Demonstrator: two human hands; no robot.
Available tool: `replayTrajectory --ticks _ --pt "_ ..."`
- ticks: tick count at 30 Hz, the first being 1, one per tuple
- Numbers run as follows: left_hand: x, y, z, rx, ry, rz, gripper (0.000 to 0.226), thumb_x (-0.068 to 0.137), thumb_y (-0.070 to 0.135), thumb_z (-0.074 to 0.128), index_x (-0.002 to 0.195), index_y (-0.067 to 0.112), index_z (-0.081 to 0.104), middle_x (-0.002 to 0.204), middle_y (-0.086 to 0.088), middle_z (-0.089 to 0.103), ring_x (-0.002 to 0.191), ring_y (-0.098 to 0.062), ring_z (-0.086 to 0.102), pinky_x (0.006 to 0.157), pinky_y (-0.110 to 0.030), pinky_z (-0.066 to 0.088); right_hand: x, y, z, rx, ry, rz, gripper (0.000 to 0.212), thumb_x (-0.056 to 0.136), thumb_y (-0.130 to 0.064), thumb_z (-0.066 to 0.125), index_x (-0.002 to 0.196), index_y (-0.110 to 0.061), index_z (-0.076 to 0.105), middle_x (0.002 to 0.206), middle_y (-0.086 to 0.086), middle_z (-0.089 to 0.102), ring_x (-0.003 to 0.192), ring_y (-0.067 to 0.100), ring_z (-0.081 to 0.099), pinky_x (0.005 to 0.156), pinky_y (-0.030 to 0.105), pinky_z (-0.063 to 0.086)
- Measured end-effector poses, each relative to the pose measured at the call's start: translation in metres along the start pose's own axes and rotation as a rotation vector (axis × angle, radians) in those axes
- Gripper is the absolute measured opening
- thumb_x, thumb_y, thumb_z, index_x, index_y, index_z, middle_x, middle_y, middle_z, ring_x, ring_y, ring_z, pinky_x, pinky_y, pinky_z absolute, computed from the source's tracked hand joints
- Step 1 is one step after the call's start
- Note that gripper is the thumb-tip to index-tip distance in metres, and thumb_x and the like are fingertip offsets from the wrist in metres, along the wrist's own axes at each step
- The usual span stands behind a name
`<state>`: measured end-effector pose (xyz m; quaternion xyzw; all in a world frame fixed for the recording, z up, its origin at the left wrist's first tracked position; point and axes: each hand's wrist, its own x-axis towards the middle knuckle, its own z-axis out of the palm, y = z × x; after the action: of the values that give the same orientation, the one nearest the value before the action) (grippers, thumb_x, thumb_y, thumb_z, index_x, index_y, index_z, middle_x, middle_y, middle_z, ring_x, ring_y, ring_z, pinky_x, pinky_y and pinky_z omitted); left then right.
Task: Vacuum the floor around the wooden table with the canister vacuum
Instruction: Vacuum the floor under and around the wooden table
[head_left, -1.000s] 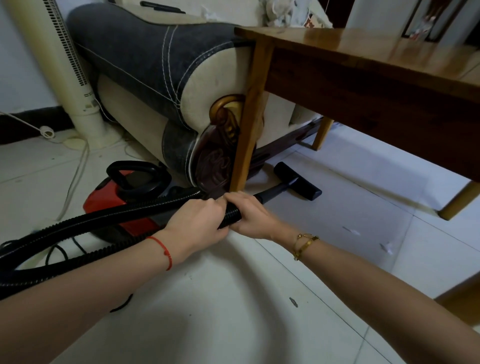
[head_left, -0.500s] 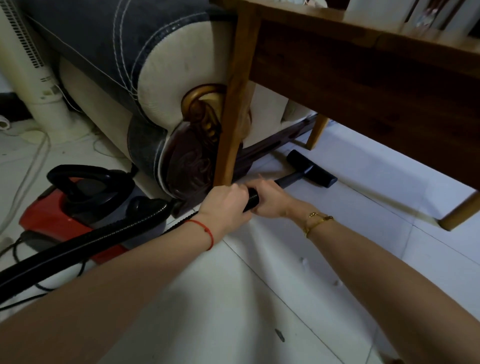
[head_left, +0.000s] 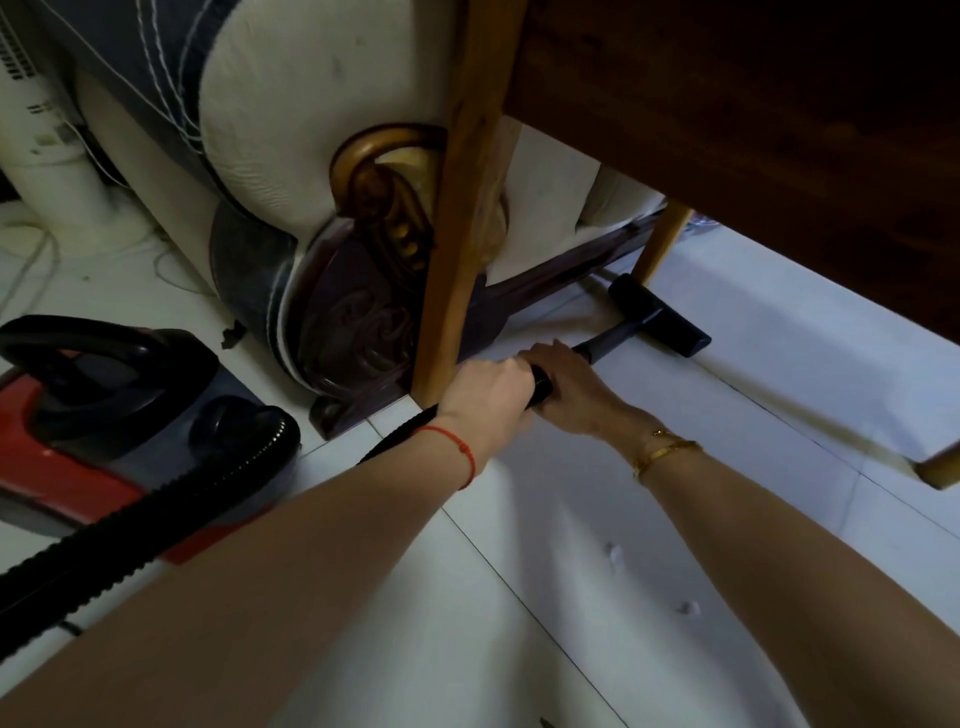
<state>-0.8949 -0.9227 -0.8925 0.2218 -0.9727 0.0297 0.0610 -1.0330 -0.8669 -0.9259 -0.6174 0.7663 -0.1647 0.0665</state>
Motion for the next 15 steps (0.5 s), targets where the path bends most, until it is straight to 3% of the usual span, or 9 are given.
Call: replayTrajectory --ticks 6,11,15 --pt "-0.020 -0.007 -0.004 0.034 0.001 0.018 0.028 0.093 0.020 0.049 0.116 0.005 0.049 0.106 -0.008 0.063 0.093 -0.026 0.064 0.065 -0.029 0.035 -0.006 -0.022 0.007 0.091 0.046 -0.067 0.027 0.069 -0.003 0.062 0.076 -0.028 0.053 0.076 -0.001 0.059 0.073 0.023 0.055 0.076 0.044 0.045" --pt "-0.057 -0.019 -0.017 0.086 -0.017 -0.013 0.026 0.092 0.017 0.051 0.117 0.008 0.051 0.104 -0.005 0.064 0.089 -0.024 0.065 0.063 -0.030 0.038 -0.018 -0.057 0.014 0.062 0.088 -0.120 0.021 0.068 -0.004 0.065 0.083 -0.018 0.063 0.079 -0.002 0.063 0.075 0.021 0.056 0.076 0.034 0.044" --pt "-0.095 -0.031 -0.038 0.094 -0.037 -0.024 0.028 0.091 0.020 0.050 0.116 0.007 0.050 0.104 -0.007 0.064 0.090 -0.027 0.065 0.064 -0.031 0.037 -0.029 -0.094 0.017 0.089 0.108 -0.161 0.019 0.067 -0.006 0.066 0.081 -0.017 0.060 0.076 -0.004 0.060 0.076 0.024 0.058 0.073 0.034 0.045"
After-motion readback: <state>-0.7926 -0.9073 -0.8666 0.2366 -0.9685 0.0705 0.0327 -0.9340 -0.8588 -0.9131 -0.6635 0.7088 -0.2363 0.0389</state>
